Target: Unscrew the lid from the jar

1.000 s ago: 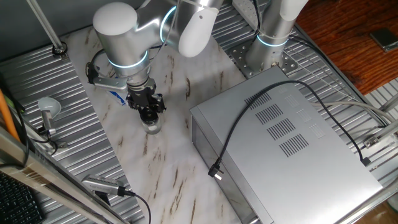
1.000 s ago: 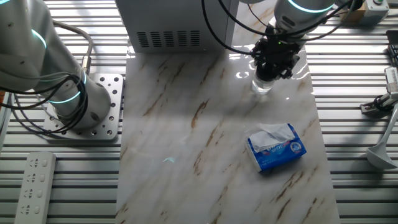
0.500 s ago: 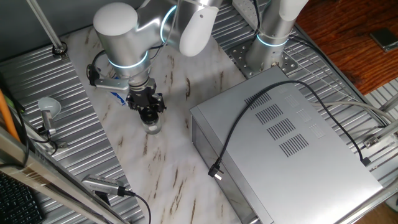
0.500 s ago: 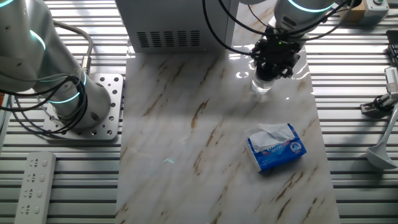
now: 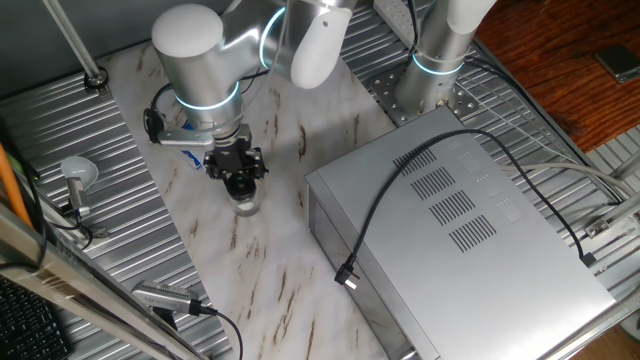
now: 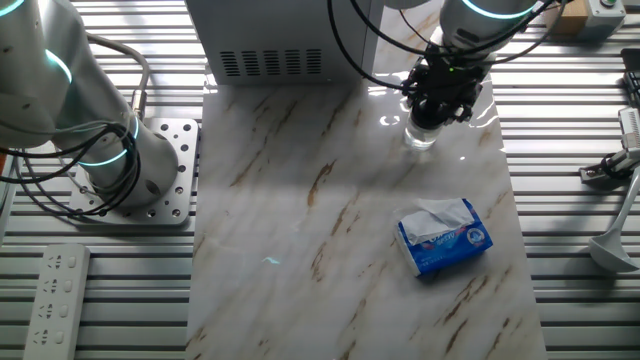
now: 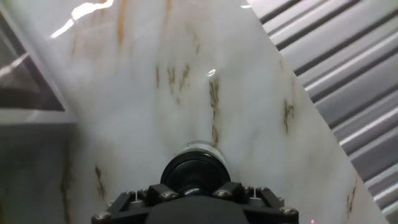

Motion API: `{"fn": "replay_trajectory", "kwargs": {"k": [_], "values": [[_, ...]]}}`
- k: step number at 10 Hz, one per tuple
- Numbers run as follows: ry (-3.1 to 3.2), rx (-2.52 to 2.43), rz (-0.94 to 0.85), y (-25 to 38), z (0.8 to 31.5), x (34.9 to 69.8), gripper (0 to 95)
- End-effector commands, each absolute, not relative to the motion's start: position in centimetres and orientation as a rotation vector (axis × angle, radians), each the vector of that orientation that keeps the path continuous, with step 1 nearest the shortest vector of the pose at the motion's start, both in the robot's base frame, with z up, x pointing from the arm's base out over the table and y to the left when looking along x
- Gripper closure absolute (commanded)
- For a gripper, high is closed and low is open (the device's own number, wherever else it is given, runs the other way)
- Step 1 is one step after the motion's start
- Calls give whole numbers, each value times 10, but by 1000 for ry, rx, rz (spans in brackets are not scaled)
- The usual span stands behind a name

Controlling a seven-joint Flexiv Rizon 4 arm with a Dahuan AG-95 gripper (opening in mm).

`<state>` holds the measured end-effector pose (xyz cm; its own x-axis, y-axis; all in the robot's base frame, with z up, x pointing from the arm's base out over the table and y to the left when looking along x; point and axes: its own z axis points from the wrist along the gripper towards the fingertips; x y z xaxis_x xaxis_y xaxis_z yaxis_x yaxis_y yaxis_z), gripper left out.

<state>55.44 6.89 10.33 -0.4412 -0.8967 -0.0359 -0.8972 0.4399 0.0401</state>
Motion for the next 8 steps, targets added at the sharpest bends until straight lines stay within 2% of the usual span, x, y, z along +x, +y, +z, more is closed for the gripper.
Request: {"fn": "replay_trajectory", "kwargs": {"k": [1,3,4,8], "values": [[2604,-1728,97,68,103,555,380],[2613,-1719,106,68,103,555,380],[2619,-1714,106,68,103,555,190],[2676,-1658,104,68,103,555,190]]}}
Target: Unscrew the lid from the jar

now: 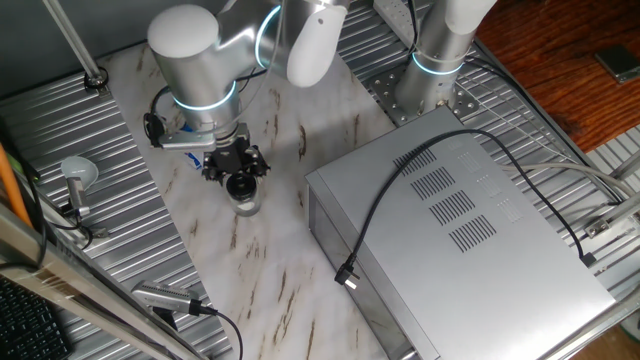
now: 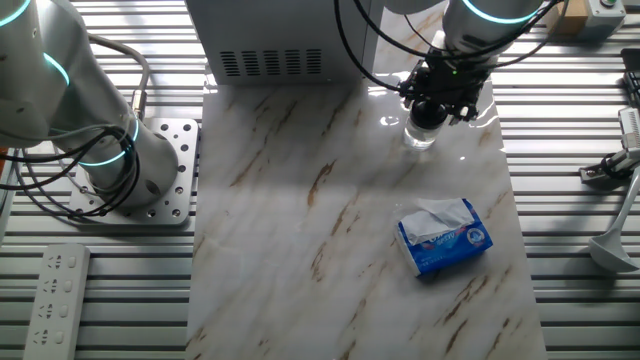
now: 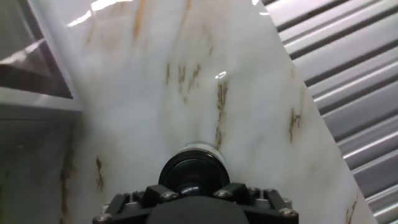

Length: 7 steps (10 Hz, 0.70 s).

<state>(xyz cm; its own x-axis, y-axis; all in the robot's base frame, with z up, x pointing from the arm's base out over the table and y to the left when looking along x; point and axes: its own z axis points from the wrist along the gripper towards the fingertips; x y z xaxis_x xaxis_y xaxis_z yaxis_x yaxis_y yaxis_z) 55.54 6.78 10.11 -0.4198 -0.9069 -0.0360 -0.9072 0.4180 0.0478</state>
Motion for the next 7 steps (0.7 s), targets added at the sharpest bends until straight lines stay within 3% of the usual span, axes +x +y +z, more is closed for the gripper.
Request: {"fn": "replay_trajectory", "kwargs": {"k": [1,4,5,7], "values": [[2709,-1620,112,68,103,555,190],[2787,-1535,127,68,104,555,190],[2836,-1482,131,68,105,555,0],[2916,-1372,139,68,107,555,0]]}}
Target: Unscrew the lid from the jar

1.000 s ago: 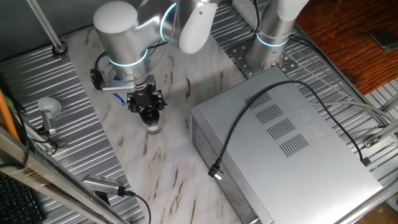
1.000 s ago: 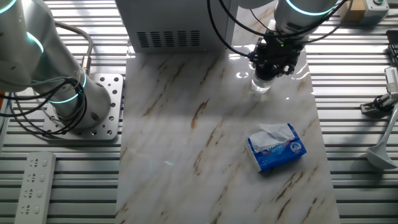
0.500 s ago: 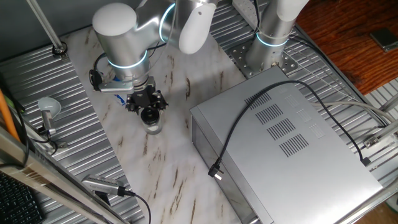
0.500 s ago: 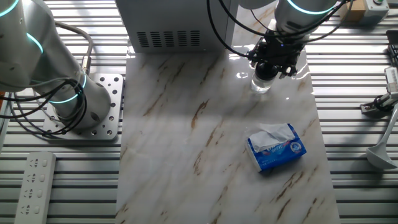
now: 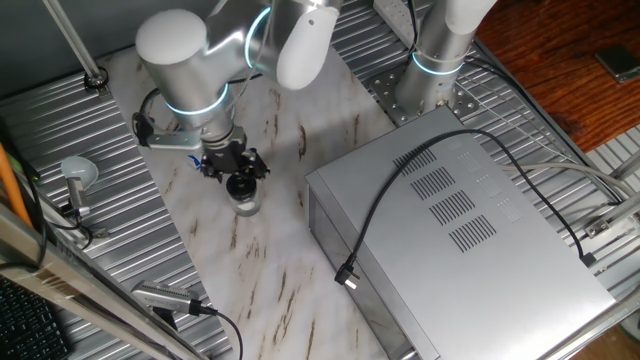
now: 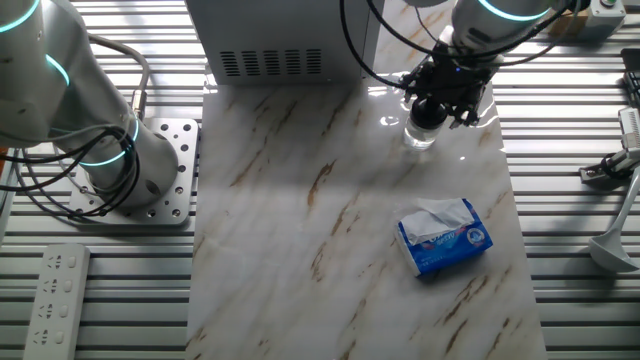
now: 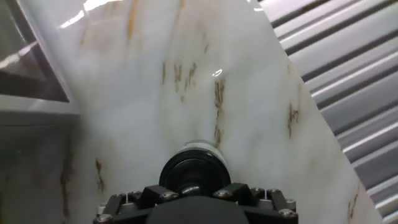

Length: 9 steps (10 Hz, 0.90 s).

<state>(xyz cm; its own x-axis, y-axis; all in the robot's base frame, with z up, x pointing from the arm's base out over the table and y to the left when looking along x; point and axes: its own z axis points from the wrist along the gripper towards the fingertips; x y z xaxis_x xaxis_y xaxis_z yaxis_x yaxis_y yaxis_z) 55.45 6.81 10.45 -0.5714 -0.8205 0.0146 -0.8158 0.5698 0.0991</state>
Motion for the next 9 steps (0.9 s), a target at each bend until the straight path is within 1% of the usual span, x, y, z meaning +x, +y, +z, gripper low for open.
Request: {"fn": "replay_trajectory", "kwargs": {"k": [1,5,6,9], "values": [[-2786,1238,-129,69,107,555,0],[-2833,1094,-94,74,108,559,0],[-2853,1049,-98,74,108,560,190],[-2894,920,-97,77,104,565,190]]}}
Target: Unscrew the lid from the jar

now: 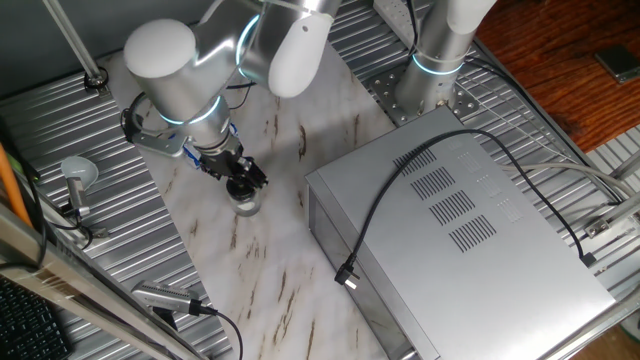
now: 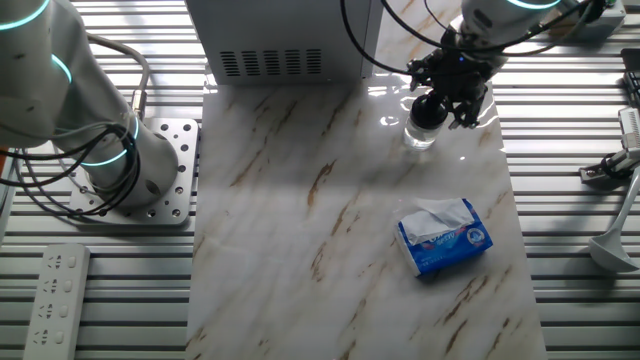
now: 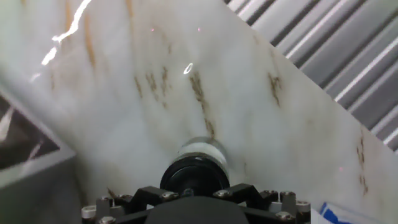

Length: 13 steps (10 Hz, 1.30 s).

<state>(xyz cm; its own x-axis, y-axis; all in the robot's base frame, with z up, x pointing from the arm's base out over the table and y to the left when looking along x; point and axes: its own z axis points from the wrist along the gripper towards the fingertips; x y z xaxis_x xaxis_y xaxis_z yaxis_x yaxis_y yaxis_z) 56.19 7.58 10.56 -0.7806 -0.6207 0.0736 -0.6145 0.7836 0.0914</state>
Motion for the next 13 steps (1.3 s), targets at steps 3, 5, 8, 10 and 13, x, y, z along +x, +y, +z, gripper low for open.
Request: {"fn": "replay_trajectory", "kwargs": {"k": [3,5,8,10,13], "values": [[-2919,834,-101,78,104,566,190],[-2941,768,-92,78,103,566,190],[-2974,660,-87,79,100,566,190],[-2991,563,-90,79,100,566,190],[-3017,431,-82,79,100,566,190]]}}
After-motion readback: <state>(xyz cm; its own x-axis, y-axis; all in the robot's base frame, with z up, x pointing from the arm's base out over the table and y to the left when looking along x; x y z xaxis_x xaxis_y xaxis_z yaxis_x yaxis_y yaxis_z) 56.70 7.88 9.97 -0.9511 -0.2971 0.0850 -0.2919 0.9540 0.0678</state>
